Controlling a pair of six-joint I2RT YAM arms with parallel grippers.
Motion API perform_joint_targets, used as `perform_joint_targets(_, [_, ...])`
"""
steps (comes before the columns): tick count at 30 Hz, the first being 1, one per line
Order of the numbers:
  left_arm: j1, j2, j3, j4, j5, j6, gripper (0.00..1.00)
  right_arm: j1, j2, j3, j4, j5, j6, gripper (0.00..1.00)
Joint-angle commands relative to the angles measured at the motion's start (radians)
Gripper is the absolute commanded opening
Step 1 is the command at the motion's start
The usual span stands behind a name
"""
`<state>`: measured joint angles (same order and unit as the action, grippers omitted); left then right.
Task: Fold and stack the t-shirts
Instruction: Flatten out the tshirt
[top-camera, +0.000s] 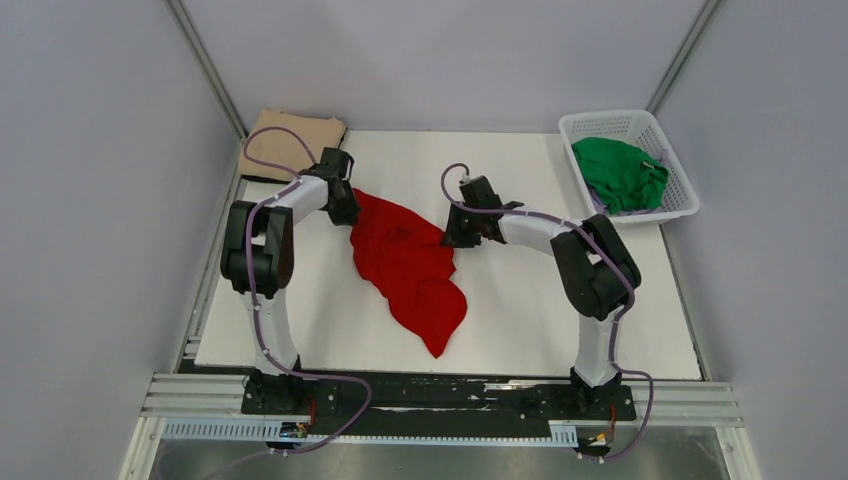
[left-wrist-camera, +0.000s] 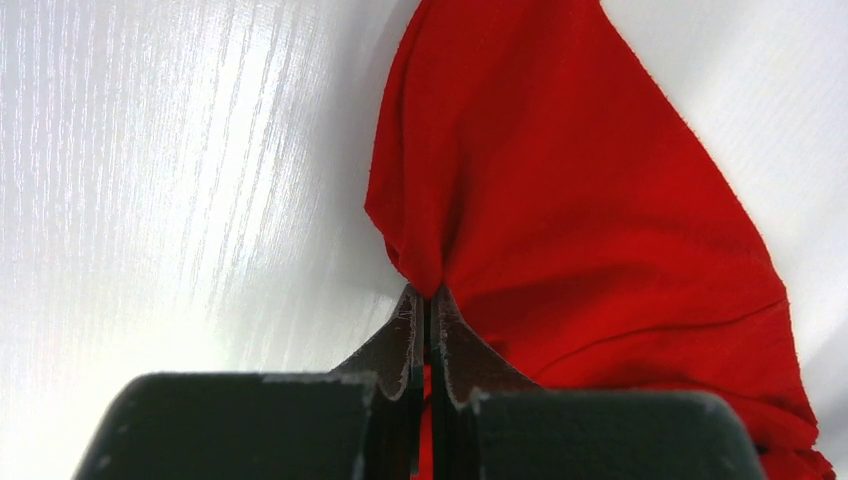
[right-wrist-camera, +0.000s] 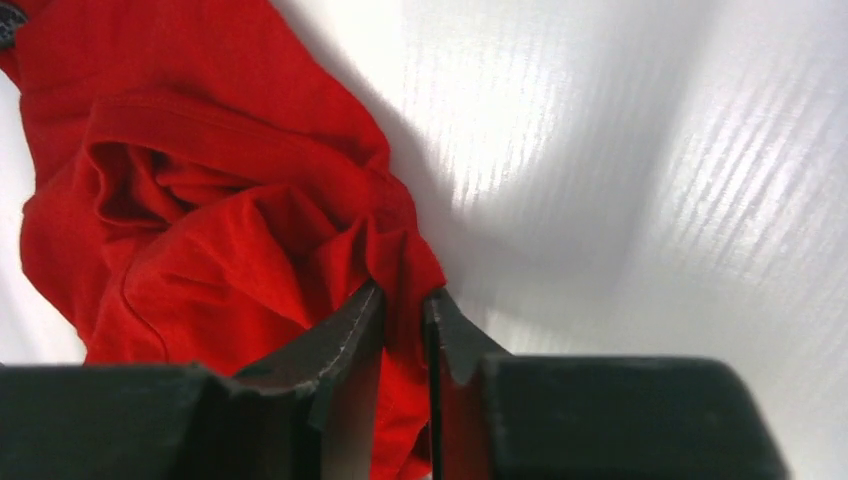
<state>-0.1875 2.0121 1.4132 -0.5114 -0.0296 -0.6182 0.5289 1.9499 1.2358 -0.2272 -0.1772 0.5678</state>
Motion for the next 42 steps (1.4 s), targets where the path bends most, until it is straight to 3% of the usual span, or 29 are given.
perform_joint_targets(1, [0.0, -0.025, -0.031, -0.047, -0.011, 0.021, 0.0, 0.017, -0.033, 0.026, 0.028, 0.04, -0.014, 0.08])
perform_joint_targets(3, [0.0, -0.046, -0.034, -0.048, -0.02, 0.018, 0.0, 0.017, -0.084, 0.005, 0.029, 0.098, -0.022, 0.0])
perform_joint_targets(9, [0.001, -0.214, -0.052, -0.046, -0.087, 0.025, 0.0, 0.018, -0.326, -0.084, 0.03, 0.35, -0.087, 0.0])
perform_joint_targets(18, [0.0, -0.679, -0.068, 0.014, -0.092, 0.036, 0.0, 0.007, -0.742, -0.098, 0.031, 0.576, -0.314, 0.0])
perform_joint_targets(21, [0.0, -0.86, -0.051, 0.08, -0.058, 0.057, 0.0, 0.007, -0.854, -0.032, 0.03, 0.529, -0.382, 0.0])
perform_joint_targets(25, [0.0, -1.035, -0.014, 0.203, 0.046, 0.078, 0.0, 0.006, -0.973, 0.08, 0.022, 0.326, -0.428, 0.0])
perform_joint_targets(31, [0.0, -1.141, 0.159, 0.201, 0.093, 0.106, 0.0, 0.007, -1.064, 0.282, -0.041, 0.048, -0.453, 0.0])
perform_joint_targets(36, [0.0, -1.208, 0.29, 0.135, -0.012, 0.162, 0.0, 0.006, -1.115, 0.413, -0.094, 0.072, -0.477, 0.0])
perform_joint_targets(42, [0.001, -1.284, 0.308, 0.089, -0.156, 0.205, 0.0, 0.006, -1.145, 0.468, -0.117, 0.334, -0.537, 0.0])
